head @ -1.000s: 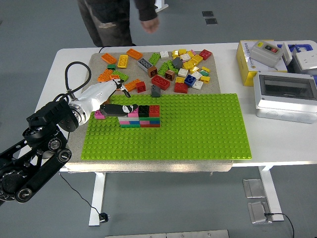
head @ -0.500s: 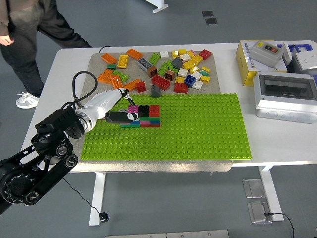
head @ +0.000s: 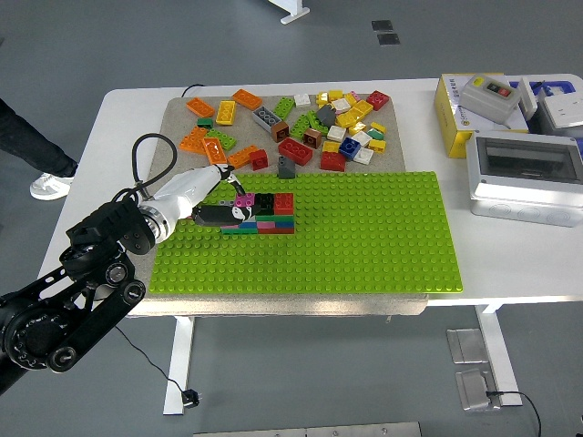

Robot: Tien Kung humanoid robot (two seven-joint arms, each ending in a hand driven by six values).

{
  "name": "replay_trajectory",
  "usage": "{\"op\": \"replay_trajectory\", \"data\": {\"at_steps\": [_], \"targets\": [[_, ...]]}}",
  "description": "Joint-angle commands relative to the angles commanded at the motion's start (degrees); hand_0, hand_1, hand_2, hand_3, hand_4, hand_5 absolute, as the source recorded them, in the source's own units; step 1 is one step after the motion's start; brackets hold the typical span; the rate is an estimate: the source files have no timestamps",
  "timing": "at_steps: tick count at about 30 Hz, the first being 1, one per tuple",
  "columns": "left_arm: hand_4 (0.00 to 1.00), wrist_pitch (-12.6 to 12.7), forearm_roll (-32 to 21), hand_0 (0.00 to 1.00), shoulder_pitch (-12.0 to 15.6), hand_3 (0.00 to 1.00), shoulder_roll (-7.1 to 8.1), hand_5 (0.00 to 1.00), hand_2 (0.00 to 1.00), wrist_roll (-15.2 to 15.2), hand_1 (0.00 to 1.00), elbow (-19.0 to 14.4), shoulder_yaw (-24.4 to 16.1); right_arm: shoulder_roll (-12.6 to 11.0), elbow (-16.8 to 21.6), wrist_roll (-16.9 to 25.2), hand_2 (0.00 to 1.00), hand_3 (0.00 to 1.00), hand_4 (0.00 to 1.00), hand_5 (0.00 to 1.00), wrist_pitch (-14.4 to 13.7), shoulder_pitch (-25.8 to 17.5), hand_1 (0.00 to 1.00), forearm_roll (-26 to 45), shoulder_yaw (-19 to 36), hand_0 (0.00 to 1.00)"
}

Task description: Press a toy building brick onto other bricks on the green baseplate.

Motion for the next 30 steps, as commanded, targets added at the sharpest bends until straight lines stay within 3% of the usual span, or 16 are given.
{"op": "replay_trajectory", "data": {"at_steps": [30], "targets": [[0.803, 0.91, -0.73, 0.998, 0.59, 0.636, -0.78, 0.658, 0.948, -0.76, 0.959, 1.74, 1.27, 0.17, 0.00, 0.08, 0.714, 0.705, 0.404, 0.816, -0.03, -0.19, 0.703, -0.04, 0.06, 0.706]]}}
